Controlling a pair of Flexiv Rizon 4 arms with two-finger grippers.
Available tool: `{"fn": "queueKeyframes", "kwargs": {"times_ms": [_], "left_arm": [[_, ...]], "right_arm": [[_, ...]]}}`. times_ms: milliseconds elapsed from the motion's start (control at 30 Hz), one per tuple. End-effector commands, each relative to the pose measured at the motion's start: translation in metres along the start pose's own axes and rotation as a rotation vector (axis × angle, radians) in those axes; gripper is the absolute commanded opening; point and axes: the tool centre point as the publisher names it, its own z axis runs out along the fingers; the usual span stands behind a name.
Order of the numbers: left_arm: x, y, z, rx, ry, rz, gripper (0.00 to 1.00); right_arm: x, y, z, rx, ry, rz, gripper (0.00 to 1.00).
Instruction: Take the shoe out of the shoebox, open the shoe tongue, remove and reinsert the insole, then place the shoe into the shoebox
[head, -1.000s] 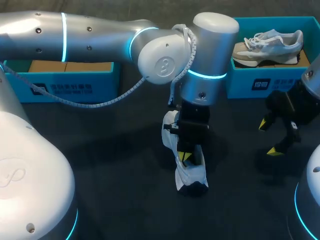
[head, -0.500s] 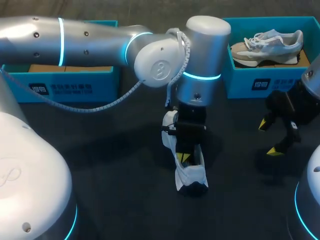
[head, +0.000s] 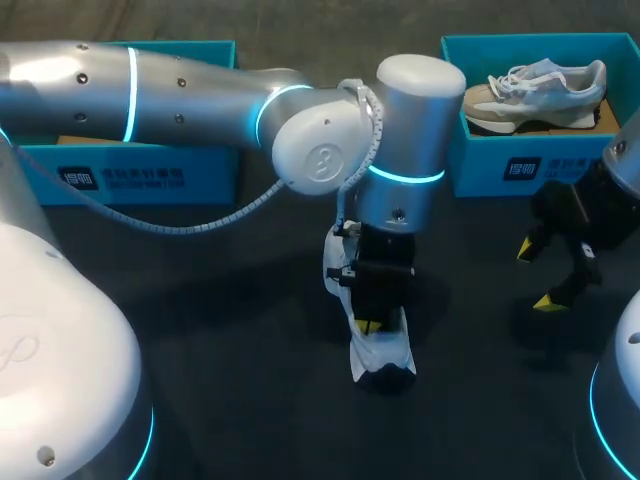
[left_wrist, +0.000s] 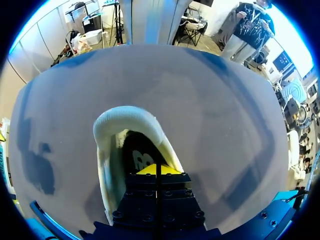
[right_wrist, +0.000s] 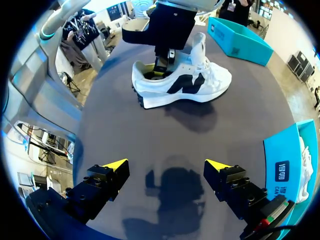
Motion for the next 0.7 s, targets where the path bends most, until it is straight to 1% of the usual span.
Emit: {"fn": "queueKeyframes", "kwargs": {"times_ms": [33,233,367,467,500,533,567,700], "left_arm": [[0.003,0.005,0.007,-0.003,-0.034,-0.001,0.0],[0.001,0.009,0.007,-0.021,-0.065,-0.021,0.0],[-0.001,0.007,0.008,-0.034,-0.071,-0.019,0.0],[-0.001,0.004,-0.004,-0.028,-0.08,-0.012,0.0],[-0.001,0.002,-0.01,-0.007,-0.058,-0.005,0.0],[-0.001,0.0,-0.014,-0.016,-0.051,-0.004,0.0],[-0.001,-0.002,-0.018,0.007,-0.039,0.01,0.0],[-0.001,-0.005,-0.021,0.008,-0.007,0.026,0.0]], "right_arm": [[0.001,0.0,0.0,0.002,-0.002,0.001,1.0],[0.001,0.0,0.0,0.002,-0.002,0.001,1.0],[0.001,0.0,0.0,0.002,-0.002,0.001,1.0],[0.001,0.0,0.0,0.002,-0.002,0.001,1.0],[0.001,0.0,0.0,0.002,-0.002,0.001,1.0],[0.001,0.0,0.0,0.002,-0.002,0.001,1.0],[0.001,0.0,0.0,0.002,-0.002,0.001,1.0],[0.001,0.0,0.0,0.002,-0.002,0.001,1.0]]}}
